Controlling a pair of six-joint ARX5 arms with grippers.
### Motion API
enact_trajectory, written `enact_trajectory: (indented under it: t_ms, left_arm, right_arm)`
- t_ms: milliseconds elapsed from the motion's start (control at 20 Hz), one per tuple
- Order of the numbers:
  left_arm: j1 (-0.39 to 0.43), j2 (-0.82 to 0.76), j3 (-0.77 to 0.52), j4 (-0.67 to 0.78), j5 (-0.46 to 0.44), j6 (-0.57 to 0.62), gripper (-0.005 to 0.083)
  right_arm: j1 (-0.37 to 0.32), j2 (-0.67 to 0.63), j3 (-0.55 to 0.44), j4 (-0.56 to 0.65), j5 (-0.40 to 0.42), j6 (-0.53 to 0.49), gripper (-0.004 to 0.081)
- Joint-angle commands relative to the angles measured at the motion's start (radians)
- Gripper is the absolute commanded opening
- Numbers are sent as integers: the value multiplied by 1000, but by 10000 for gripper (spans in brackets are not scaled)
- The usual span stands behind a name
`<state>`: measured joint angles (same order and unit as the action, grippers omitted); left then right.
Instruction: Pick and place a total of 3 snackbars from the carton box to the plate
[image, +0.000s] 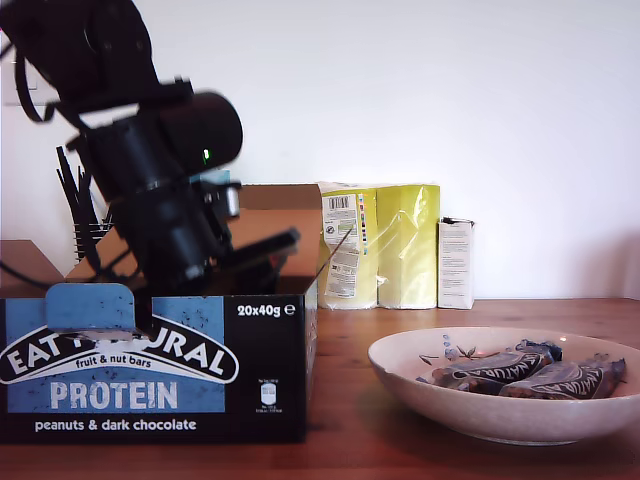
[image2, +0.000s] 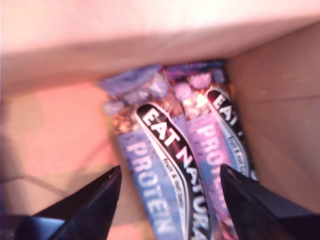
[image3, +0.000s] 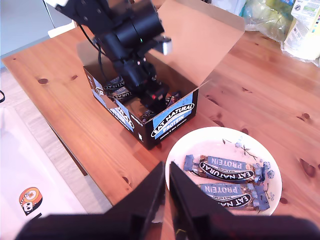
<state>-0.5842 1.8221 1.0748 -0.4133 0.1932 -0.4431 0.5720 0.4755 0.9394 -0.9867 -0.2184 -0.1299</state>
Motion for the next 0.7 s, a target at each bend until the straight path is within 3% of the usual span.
enact_trajectory:
  t_ms: [0,350,650]
  left_arm:
    - [2,39,-22,0,1,-3,562]
    - [0,37,-13,18,28,-2,255]
    - [3,36,16,-6,35,8,248]
  right_arm:
    - [4,0,-18,9,1,-2,-13]
    - [4,0,-18,10,7,-2,-13]
    - [4,0,-18,10,19,-2,-13]
